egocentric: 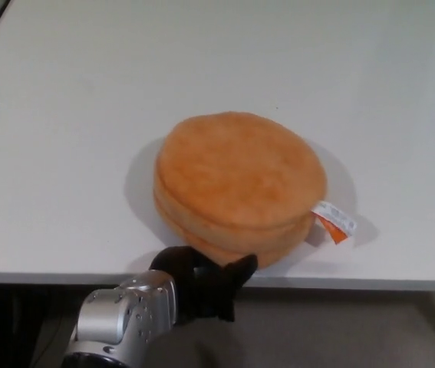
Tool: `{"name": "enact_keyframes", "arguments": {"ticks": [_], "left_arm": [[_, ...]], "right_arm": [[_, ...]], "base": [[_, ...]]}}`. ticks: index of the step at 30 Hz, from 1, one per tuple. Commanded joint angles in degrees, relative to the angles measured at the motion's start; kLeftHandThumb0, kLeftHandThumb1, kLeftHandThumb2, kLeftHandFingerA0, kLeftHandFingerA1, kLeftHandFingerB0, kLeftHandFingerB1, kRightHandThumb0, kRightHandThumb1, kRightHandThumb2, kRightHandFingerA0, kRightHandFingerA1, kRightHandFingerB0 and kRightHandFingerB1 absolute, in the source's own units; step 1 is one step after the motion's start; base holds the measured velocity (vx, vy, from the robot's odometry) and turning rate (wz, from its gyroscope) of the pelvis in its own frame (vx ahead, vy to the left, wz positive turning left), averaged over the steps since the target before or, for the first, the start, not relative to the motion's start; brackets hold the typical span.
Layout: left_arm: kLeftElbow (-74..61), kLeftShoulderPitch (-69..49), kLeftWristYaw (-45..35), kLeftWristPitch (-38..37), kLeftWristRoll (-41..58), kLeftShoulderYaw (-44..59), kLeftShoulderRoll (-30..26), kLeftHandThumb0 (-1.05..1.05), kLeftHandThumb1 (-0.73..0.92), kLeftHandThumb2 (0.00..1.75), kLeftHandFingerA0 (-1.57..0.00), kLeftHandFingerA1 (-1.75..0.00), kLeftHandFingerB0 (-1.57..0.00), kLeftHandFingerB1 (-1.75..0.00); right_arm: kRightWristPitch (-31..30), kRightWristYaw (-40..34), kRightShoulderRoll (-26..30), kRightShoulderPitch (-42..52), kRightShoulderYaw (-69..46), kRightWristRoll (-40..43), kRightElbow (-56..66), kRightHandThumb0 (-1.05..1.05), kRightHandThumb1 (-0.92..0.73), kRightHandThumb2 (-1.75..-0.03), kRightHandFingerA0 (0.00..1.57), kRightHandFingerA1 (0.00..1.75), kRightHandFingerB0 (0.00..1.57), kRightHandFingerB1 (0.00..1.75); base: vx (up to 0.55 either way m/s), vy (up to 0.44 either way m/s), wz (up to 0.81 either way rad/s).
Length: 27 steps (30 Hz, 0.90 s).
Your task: A soft plate is kept in the center of the table close to the robot and the robot uses its left hand to pick up the plate, turns it upside down and places it back on the table
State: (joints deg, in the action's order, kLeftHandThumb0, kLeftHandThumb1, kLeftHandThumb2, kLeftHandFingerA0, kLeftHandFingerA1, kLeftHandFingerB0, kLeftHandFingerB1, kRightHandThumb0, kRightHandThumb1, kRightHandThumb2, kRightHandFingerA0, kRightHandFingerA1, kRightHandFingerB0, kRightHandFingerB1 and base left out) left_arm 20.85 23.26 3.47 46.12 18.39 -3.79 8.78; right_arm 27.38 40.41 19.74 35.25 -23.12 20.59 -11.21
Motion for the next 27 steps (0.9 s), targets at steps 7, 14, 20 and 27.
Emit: {"name": "enact_keyframes", "arguments": {"ticks": [7, 14, 20, 27], "left_arm": [[-0.8, -4.8, 2.4, -0.3, -3.1, 1.5, 0.0, -0.45, 0.68, 0.62, -1.05, -1.75, -0.79, -1.66], [-5.5, -7.0, -9.2, -1.6, -1.6, -2.4, -6.4, -1.05, 0.66, 1.12, 0.0, -0.14, 0.0, -0.01], [-6.7, -6.1, -12.4, -2.8, -3.9, -7.5, -10.9, -1.05, 0.87, 0.71, 0.0, 0.0, 0.0, 0.0], [-7.8, -5.6, -13.3, -0.8, -3.7, -8.5, -13.0, -1.05, 0.84, 0.71, 0.0, 0.0, 0.0, 0.0]], "right_arm": [[-1.4, -1.1, 0.7, 0.4, -0.5, 0.0, 0.6, -0.79, -0.72, -1.06, 0.28, 0.58, 0.05, 0.36], [-1.5, -0.2, 0.8, -0.2, -0.3, 0.8, -0.6, -0.76, -0.71, -1.05, 0.27, 0.58, 0.05, 0.37], [-1.0, -1.0, 0.8, 0.7, -0.5, -0.2, 0.9, -0.79, -0.74, -1.07, 0.28, 0.59, 0.05, 0.35], [-2.2, -0.8, 0.8, 1.2, -0.4, 0.6, 1.6, -0.79, -0.72, -1.06, 0.27, 0.59, 0.05, 0.38]], "base": [[0.0, 0.0, 0.0], [0.0, 0.0, 0.0], [0.0, 0.0, 0.0], [0.0, 0.0, 0.0]]}}
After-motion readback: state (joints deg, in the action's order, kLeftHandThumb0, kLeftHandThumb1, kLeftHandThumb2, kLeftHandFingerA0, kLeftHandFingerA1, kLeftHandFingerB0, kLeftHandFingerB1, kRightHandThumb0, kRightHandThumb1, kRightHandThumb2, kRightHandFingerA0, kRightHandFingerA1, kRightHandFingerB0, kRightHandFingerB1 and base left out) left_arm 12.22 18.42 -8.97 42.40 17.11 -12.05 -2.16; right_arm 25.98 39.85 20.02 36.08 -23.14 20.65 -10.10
